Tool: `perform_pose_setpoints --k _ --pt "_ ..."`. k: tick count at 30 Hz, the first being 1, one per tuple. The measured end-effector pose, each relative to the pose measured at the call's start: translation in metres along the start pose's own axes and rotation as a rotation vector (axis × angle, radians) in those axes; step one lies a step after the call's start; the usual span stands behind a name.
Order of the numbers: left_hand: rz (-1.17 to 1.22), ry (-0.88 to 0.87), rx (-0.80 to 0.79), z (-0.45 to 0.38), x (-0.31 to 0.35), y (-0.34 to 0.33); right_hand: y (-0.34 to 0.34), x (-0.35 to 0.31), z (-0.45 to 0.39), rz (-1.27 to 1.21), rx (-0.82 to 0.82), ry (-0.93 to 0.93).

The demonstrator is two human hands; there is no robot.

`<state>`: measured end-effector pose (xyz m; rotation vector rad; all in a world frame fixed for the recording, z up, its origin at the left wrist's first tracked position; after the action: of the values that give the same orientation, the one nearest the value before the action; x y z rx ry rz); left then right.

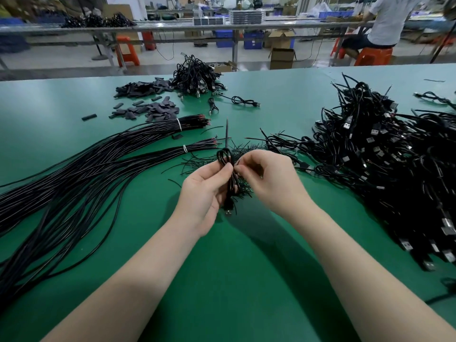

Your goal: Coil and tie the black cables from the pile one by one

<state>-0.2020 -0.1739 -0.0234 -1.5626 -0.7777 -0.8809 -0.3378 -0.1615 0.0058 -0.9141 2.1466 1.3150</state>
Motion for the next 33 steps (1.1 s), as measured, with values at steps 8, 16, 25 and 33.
perform_pose_setpoints --k 8,16,25,33 --pt "0.070 0.073 0.105 -0.001 -0.004 0.005 -0.004 0.008 0.003 -0.041 0.071 0.031" --pt "-0.265 -0.287 -0.090 0.003 -0.008 0.006 0.000 0.016 0.008 -0.797 -0.457 -0.902" --pt "-0.147 -0.227 -0.002 0.001 -0.004 0.006 -0.001 0.004 0.003 -0.470 -0.218 -0.489" --pt "0.110 0.212 0.091 0.000 -0.001 0.007 -0.005 -0.001 0.007 0.308 0.052 0.337"
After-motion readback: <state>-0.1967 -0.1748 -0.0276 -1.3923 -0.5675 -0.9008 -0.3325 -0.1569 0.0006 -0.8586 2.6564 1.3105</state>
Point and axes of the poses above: each hand's wrist, its own z-axis away from the middle knuckle, its own y-axis out of the back of the hand, x = y × z, the point moved 2 cm from there along -z, towards the middle knuckle, and after that the axes turned 10 degrees about -y, right-handed, at the moved point
